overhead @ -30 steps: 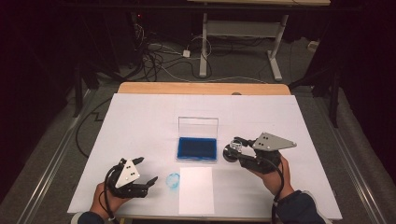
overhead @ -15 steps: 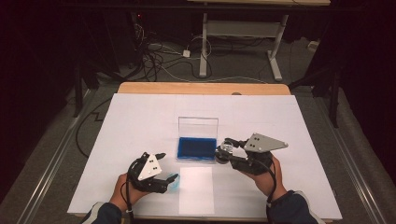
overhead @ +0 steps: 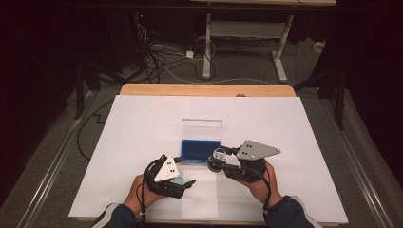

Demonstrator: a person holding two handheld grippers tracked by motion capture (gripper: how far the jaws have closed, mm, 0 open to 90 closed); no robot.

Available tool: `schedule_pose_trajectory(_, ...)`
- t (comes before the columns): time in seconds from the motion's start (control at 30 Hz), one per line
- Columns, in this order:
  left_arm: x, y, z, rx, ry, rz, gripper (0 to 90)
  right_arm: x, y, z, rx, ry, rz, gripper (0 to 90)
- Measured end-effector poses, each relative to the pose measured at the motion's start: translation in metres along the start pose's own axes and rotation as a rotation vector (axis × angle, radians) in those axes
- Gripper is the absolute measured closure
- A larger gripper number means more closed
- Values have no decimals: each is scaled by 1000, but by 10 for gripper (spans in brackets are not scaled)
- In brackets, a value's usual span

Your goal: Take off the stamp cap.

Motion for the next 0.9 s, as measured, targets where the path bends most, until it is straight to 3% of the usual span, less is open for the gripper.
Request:
schedule_pose_trajectory(0.27,-8,10,11,43,14,3,178,-1,8,-8,-15,-8,-3,564)
schedule_pose_trajectory(0.67,-19,17,21,103,-8,39,215,0,15,-15,-32,-19,-6,564)
schedule_pose_trajectory(0.9,-25,17,20,110,-23,68,242,0,16,-17,-34,-20,0,564)
Point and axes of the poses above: each handheld gripper's, and its own axes: y roughly forward along the jaws, x roughly out of its underside, z roughly to its right, the point moved 9 cm from there along y, roughly forward along the jaws, and after that the axes turned 5 degrees about -y, right-handed, at the moved point
